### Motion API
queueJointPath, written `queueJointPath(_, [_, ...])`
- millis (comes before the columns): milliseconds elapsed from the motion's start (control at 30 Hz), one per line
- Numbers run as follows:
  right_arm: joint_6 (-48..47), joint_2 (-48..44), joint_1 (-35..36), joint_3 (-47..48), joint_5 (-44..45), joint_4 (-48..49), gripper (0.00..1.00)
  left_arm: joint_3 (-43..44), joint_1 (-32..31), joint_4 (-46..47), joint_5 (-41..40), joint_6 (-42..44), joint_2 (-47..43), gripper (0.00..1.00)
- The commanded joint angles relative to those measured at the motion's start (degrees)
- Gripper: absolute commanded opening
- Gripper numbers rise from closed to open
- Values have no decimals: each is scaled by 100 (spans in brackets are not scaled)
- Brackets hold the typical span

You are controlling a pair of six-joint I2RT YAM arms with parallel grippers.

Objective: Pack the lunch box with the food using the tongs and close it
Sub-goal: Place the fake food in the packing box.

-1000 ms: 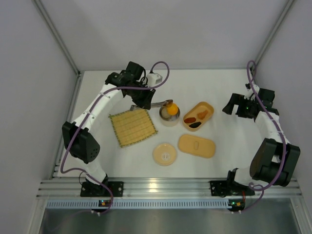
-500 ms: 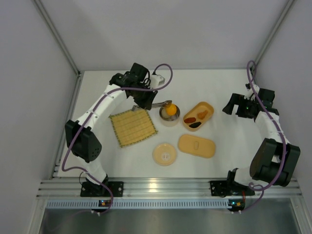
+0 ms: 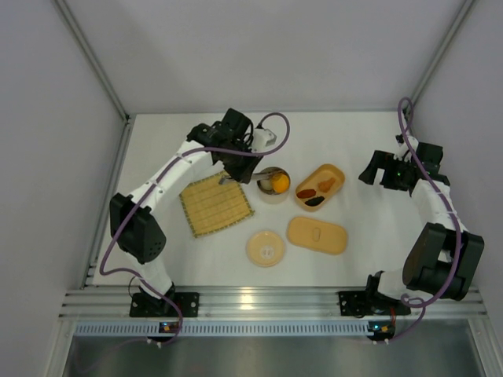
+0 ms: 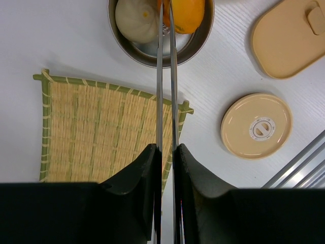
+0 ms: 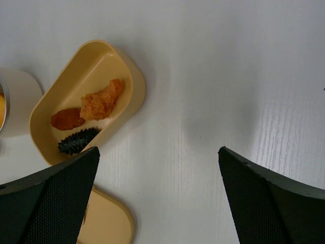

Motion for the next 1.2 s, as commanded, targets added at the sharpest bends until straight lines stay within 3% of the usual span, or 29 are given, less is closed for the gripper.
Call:
queueJointPath(0, [-32, -56, -75, 241, -49, 60, 99, -1, -98, 233, -178, -20, -143, 0])
queueJointPath(300, [-41, -47, -75, 241, -49, 68, 99, -132, -291, 286, -601, 24, -178, 0])
queueJointPath(567, [-50, -29, -75, 250, -58, 68, 99, -229, -291, 207, -461, 59, -204, 1])
queueJointPath(833, [-50, -38, -75, 250, -41, 68, 99, -273, -291, 225, -267, 85, -266, 31])
queueJointPath(1167, [-50, -38, -75, 250, -49, 60, 99, -124, -274, 251, -267, 50, -468, 43])
